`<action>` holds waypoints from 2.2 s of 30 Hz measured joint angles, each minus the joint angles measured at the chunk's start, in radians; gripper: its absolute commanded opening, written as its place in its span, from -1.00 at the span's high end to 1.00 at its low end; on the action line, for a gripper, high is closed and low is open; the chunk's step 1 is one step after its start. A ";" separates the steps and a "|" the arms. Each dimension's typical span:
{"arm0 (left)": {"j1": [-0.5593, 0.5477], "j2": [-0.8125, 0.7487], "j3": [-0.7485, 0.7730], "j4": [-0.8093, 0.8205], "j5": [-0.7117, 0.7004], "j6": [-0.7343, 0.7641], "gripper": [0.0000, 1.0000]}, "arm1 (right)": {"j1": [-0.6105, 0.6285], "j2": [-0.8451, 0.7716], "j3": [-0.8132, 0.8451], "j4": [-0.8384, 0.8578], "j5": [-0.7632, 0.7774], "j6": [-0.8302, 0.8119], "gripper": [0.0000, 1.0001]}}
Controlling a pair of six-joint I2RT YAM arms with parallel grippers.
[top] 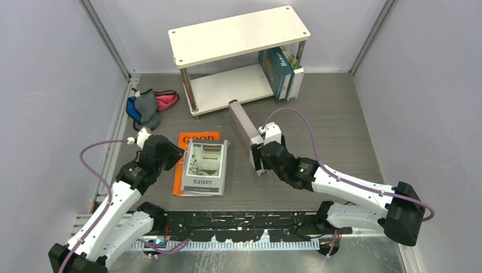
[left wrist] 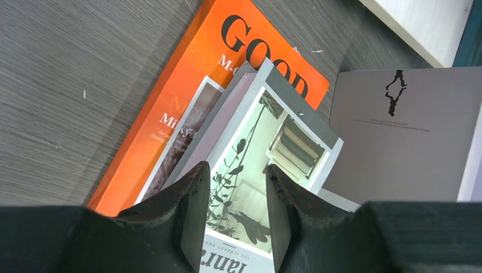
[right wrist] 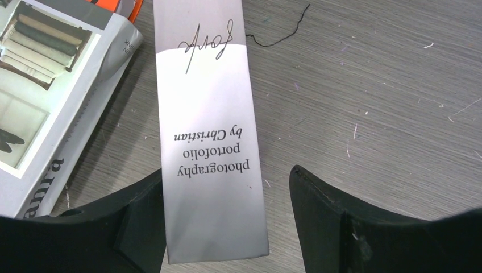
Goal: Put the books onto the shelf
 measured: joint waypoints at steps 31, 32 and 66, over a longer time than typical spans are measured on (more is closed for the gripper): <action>0.000 -0.007 0.016 -0.001 0.000 0.003 0.18 | 0.005 -0.134 -0.126 0.161 -0.008 -0.006 0.13; 0.000 -0.008 0.016 -0.001 0.000 0.003 0.18 | 0.005 -0.137 -0.126 0.157 -0.006 -0.008 0.13; 0.000 0.025 0.016 0.008 0.000 0.004 0.18 | -0.008 -0.128 0.064 0.121 0.077 -0.201 0.21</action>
